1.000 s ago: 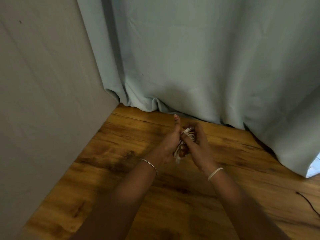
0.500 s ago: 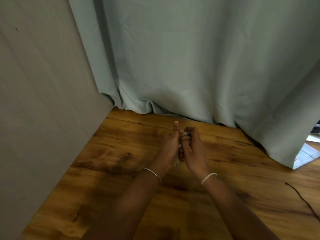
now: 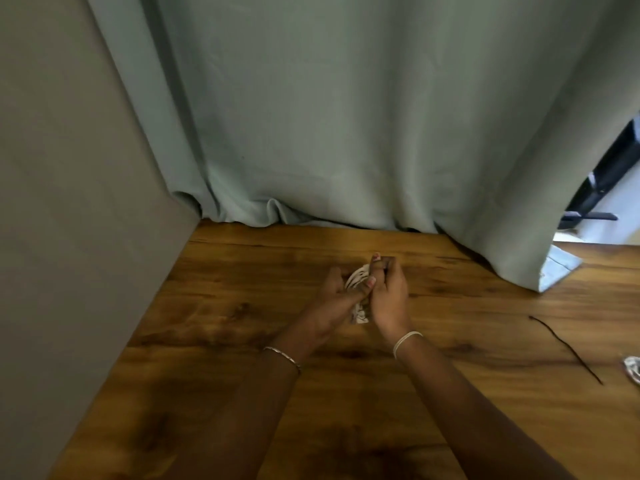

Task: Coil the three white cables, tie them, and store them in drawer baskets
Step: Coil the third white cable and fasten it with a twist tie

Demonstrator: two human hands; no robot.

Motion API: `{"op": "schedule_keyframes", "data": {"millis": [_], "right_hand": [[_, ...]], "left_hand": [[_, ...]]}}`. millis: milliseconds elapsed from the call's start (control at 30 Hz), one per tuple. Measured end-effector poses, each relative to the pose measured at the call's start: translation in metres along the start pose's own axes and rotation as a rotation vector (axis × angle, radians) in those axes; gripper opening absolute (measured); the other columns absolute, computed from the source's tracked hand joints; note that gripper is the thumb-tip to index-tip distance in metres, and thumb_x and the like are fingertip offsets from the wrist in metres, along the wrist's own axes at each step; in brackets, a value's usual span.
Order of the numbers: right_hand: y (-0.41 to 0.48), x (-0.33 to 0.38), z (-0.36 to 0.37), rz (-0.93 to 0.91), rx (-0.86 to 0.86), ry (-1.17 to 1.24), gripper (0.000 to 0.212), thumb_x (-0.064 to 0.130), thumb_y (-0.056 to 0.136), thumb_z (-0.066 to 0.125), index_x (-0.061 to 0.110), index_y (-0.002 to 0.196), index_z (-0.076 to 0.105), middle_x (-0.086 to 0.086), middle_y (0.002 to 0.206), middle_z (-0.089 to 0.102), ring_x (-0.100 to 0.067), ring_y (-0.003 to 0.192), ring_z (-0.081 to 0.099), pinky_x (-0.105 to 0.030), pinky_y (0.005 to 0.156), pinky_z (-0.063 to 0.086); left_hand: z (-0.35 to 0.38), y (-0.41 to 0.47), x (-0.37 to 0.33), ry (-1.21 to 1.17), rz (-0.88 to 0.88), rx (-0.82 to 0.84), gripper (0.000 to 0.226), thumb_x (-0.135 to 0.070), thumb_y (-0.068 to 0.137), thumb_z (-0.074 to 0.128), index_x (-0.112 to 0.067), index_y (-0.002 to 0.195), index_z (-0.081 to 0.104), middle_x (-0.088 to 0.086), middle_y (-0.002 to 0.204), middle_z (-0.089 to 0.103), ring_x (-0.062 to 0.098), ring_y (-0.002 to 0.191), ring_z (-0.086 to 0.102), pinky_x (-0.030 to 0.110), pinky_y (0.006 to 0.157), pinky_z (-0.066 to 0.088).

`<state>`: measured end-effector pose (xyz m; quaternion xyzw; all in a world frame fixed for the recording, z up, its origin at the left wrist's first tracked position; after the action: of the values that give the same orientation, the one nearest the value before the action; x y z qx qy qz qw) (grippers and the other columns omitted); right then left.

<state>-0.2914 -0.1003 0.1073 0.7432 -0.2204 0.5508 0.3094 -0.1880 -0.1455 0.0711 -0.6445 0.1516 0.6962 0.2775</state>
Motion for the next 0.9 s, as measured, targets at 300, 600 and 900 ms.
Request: {"op": "schedule_keyframes", "data": {"millis": [300,600,900], "right_hand": [[-0.02,-0.025,-0.084,0.13,-0.317,0.007,0.022,0.025,0.101,0.041,0.007,0.09,0.046,0.002,0.078,0.053,-0.008,0.07,0.05,-0.019,0.058,0.034],[-0.029,-0.069,-0.17,0.254,-0.455,0.058,0.015,0.016,0.1,0.04,0.007,0.093,0.05,-0.003,0.082,0.057,-0.018,0.076,0.055,-0.019,0.064,0.044],[-0.031,-0.138,-0.254,0.452,-0.521,0.164,0.017,0.021,0.095,0.047,0.009,0.088,0.057,-0.013,0.089,0.065,-0.028,0.087,0.063,-0.046,0.083,0.051]], "left_hand": [[0.063,-0.019,-0.001,0.248,0.257,0.024,0.033,-0.013,0.091,0.058,-0.013,0.124,0.052,-0.001,0.116,0.062,0.012,0.104,0.06,0.019,0.089,0.048],[0.144,-0.006,0.02,0.328,0.261,0.105,0.036,-0.019,0.093,0.057,-0.012,0.128,0.058,0.007,0.118,0.067,0.016,0.107,0.063,0.033,0.095,0.05],[0.235,0.018,0.046,0.609,0.38,0.212,0.033,-0.023,0.094,0.053,-0.013,0.124,0.062,0.007,0.116,0.068,0.02,0.106,0.063,0.035,0.091,0.05]]}}
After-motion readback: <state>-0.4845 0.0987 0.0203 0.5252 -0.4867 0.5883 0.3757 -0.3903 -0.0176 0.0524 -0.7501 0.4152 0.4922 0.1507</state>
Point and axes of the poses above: each hand's wrist, its own y-axis towards the middle knuckle, its own z-axis out of the palm, x = y × z, the point moved 10 cm from there along y, towards the middle knuckle
